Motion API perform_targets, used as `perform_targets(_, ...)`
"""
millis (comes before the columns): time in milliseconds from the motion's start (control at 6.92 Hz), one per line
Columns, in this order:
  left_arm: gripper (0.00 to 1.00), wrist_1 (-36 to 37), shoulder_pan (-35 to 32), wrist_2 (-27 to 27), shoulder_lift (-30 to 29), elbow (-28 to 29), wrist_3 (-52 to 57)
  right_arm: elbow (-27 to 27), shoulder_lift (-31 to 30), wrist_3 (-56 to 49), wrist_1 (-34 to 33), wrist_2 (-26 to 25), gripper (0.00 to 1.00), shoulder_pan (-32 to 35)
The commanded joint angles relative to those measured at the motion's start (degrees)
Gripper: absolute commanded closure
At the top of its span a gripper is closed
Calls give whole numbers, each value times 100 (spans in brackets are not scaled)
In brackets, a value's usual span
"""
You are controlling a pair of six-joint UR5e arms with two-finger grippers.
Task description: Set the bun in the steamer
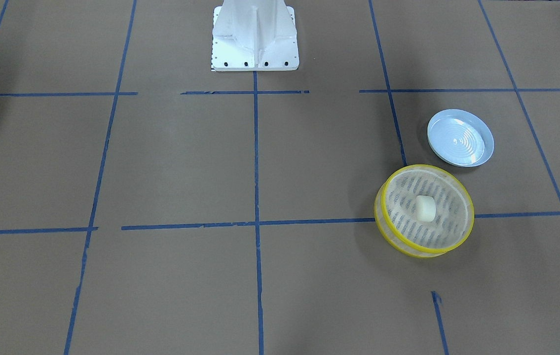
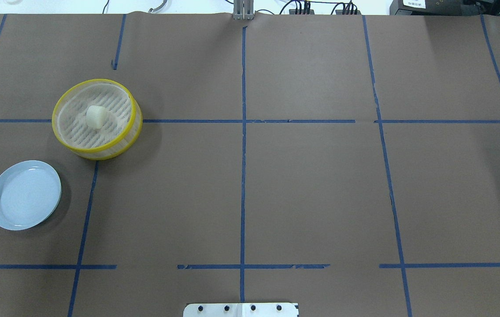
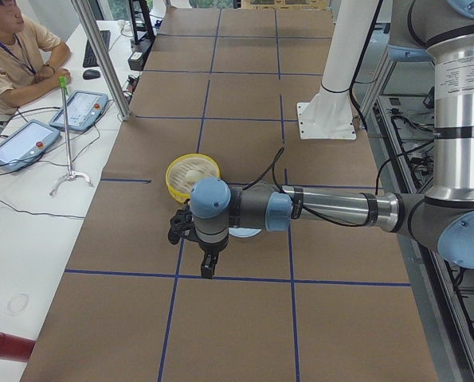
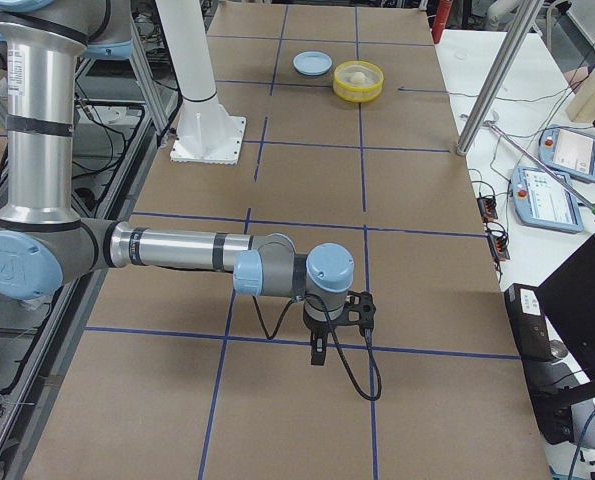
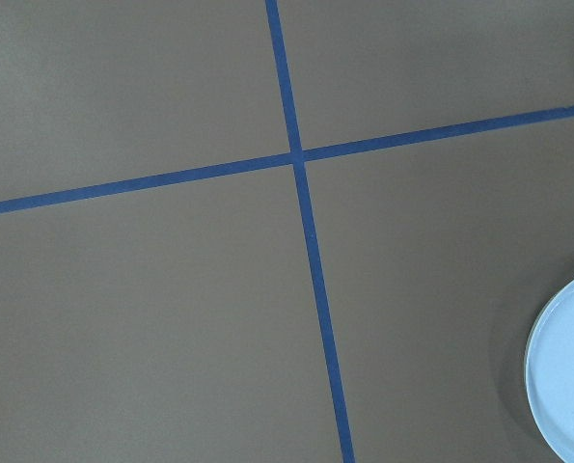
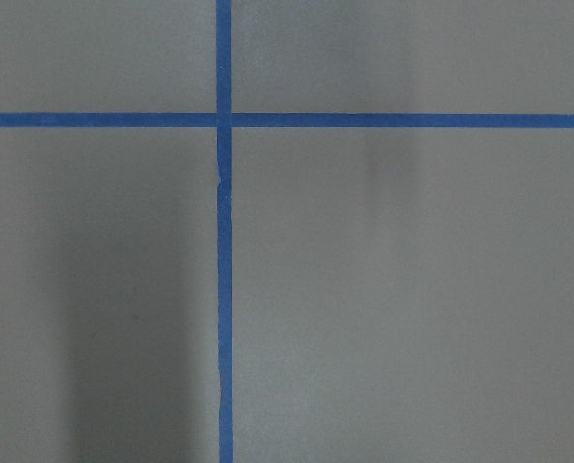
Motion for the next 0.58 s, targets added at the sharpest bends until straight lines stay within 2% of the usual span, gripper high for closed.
perform_targets(0,0,-41,12,42,-196,68,-13,0,0,0,0,0,0,0)
perform_targets(434,0,-32,3,34,-110,68,-4,0,0,0,9,0,0,0)
